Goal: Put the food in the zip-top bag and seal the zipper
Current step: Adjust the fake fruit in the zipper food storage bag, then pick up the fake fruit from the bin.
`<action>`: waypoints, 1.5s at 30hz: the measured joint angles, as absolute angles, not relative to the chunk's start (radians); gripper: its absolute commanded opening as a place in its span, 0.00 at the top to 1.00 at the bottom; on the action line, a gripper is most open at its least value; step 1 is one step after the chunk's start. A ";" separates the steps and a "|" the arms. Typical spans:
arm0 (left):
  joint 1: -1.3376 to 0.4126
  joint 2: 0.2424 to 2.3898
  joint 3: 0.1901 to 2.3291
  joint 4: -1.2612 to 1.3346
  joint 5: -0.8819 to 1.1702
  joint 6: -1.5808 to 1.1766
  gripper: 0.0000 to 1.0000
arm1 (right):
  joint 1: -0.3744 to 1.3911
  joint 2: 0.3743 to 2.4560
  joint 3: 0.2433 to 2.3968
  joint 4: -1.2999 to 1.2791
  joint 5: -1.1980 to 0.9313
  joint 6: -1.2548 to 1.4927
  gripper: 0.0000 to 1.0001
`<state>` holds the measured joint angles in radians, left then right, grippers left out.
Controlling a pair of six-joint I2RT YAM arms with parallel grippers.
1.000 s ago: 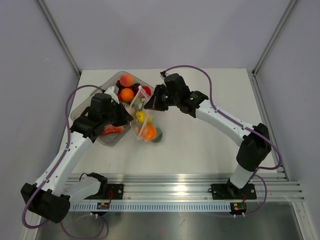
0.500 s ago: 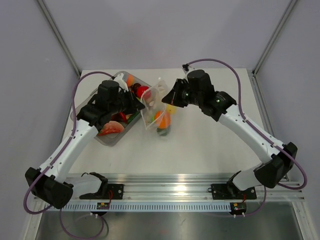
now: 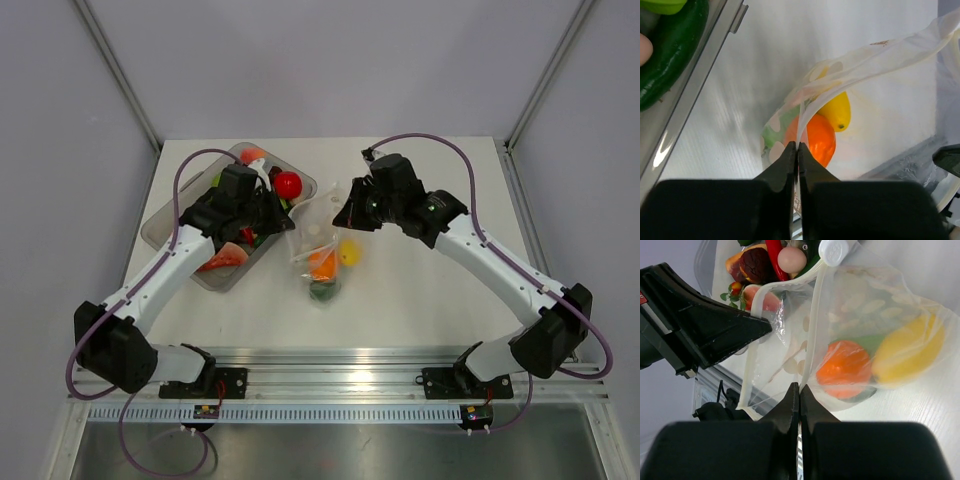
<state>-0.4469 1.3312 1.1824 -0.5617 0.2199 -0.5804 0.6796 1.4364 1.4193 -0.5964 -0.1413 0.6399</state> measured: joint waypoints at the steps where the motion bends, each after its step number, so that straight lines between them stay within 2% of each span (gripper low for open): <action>1: -0.447 1.332 1.182 -0.563 0.218 -0.571 0.72 | 0.680 1.441 1.420 -0.596 -0.141 0.636 1.00; 2: -0.447 1.331 1.182 -0.564 0.213 -0.567 0.62 | 0.680 1.447 1.421 -0.597 -0.141 0.632 1.00; 3: -0.447 1.330 1.182 -0.566 0.208 -0.561 0.41 | 0.680 1.453 1.423 -0.599 -0.141 0.628 1.00; 4: -0.447 1.330 1.182 -0.570 0.202 -0.548 0.36 | 0.680 1.458 1.427 -0.601 -0.141 0.625 1.00; 10: -0.447 1.327 1.194 -0.617 0.173 -0.513 0.32 | 0.680 1.496 1.466 -0.611 -0.141 0.607 1.00; 15: -0.424 1.269 1.232 -0.660 0.188 -0.473 0.24 | 0.680 1.507 1.472 -0.612 -0.141 0.600 1.00; 17: -0.398 1.230 1.252 -0.661 0.196 -0.463 0.17 | 0.680 1.507 1.472 -0.612 -0.141 0.599 1.00; 23: -0.264 1.102 1.310 -0.662 0.199 -0.441 0.17 | 0.680 1.507 1.472 -0.612 -0.142 0.598 1.00; 25: -0.238 1.099 1.324 -0.667 0.170 -0.438 0.14 | 0.680 1.507 1.472 -0.612 -0.142 0.598 1.00; 26: -0.230 1.109 1.328 -0.672 0.150 -0.437 0.05 | 0.680 1.507 1.472 -0.612 -0.143 0.598 1.00; 27: -0.223 1.119 1.329 -0.678 0.126 -0.434 0.01 | 0.680 1.507 1.472 -0.611 -0.143 0.599 1.00; 35: -0.111 1.367 1.284 -0.704 -0.066 -0.427 0.01 | 0.680 1.507 1.472 -0.611 -0.143 0.599 1.00; 45: -0.038 1.590 1.239 -0.670 -0.085 -0.406 0.01 | 0.680 1.515 1.472 -0.604 -0.151 0.599 1.00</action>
